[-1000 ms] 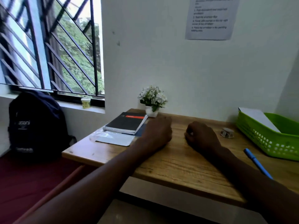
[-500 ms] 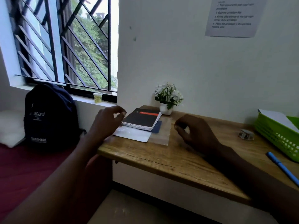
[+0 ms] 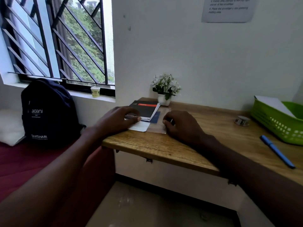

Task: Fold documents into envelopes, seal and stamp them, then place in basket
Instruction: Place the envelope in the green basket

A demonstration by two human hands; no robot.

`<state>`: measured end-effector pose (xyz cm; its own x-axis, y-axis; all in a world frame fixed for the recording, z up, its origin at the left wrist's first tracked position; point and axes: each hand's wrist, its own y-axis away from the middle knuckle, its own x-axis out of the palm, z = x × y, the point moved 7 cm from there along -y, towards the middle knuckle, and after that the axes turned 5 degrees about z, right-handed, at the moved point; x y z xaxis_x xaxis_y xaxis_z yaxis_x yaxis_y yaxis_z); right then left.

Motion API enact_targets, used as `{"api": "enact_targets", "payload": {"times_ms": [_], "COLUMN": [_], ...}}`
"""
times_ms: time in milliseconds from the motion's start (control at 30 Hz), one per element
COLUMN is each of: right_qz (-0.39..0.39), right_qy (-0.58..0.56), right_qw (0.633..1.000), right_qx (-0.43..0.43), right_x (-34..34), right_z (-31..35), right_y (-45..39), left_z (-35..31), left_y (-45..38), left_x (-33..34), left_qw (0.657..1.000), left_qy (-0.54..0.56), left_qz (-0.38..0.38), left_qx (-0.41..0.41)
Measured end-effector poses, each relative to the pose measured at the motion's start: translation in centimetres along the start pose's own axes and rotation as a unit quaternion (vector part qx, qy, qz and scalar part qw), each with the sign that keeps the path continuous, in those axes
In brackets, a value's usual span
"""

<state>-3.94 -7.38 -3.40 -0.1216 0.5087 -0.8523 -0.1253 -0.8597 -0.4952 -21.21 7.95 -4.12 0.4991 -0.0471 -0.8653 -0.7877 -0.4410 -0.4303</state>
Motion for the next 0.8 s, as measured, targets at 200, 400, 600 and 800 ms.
{"api": "enact_targets", "payload": {"times_ms": [200, 400, 600, 800], "right_qz": [-0.055, -0.171, -0.074, 0.022], "right_qy": [0.005, 0.088, 0.210, 0.283], "right_qw": [0.997, 0.958, 0.926, 0.896], "right_qx": [0.061, 0.214, 0.306, 0.341], "right_x": [-2.3, -7.6, -10.4, -9.5], "right_z": [-1.4, -7.7, -16.1, -21.2], "right_y": [1.4, 4.7, 7.0, 8.0], "left_z": [-3.5, -14.4, -22.3, -20.8], "left_y": [-1.8, -7.8, -13.9, -15.6], "left_x": [0.3, 3.4, 9.4, 14.9], "left_qw": [0.998, 0.993, 0.992, 0.995], "left_qy": [0.037, 0.051, -0.014, 0.005], "left_qz": [-0.041, -0.025, 0.034, 0.077], "left_qx": [0.017, 0.099, 0.118, 0.066]}}
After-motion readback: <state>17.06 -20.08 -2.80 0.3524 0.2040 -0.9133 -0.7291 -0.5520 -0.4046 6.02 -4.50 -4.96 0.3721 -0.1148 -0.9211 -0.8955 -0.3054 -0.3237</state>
